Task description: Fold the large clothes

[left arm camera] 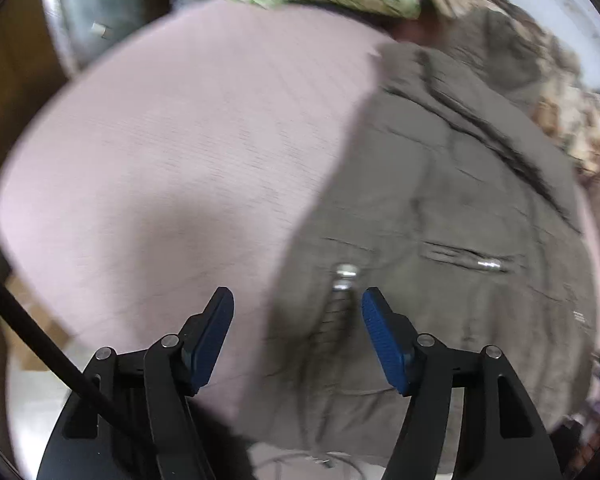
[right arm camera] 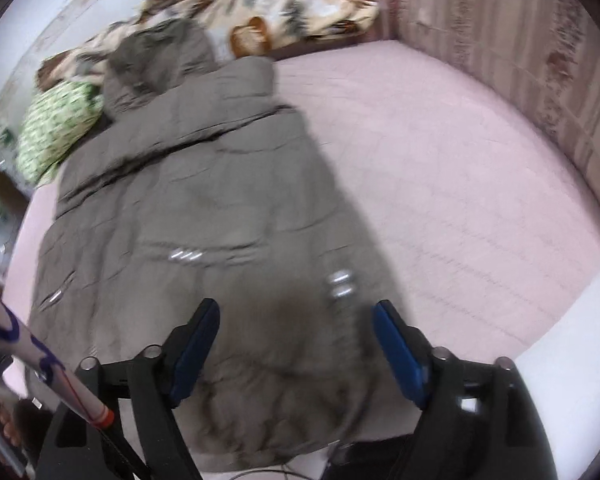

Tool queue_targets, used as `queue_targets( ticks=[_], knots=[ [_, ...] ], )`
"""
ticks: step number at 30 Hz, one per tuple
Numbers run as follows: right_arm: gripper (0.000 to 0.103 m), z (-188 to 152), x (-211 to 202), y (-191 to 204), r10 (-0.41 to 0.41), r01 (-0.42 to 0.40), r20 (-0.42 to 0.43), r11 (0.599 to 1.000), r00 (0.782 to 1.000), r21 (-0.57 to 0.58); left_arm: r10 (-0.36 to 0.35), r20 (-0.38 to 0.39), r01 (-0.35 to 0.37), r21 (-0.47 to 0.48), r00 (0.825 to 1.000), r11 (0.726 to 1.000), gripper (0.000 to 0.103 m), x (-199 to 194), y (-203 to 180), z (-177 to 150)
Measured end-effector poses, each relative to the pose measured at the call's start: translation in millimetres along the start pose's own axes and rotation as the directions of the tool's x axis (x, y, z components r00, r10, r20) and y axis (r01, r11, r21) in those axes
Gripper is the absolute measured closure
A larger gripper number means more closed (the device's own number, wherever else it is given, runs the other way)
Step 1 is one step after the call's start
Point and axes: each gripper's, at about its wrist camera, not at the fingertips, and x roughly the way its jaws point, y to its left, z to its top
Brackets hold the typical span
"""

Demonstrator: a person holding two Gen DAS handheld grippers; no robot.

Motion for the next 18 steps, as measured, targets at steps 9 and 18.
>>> queue_targets(
  ticks=[9, 18],
  knots=[
    [0.019, 4.9, 43.6, -38.1, 0.115, -0.098, -0.114, 0.984, 0.987, 0.147, -0.265, -0.103, 0.262, -0.046, 0.959, 0.964, 0.028, 23.2, 4.7, -0.8],
    [0.014, -2.1, 52.4, -38.3, 0.191, -0.169, -0.117, 0.97, 0.975, 0.175, -0.158, -0.082, 0.163, 0.055, 0.984, 0.985, 0.067, 12.4, -9.6, -12.5]
  ],
)
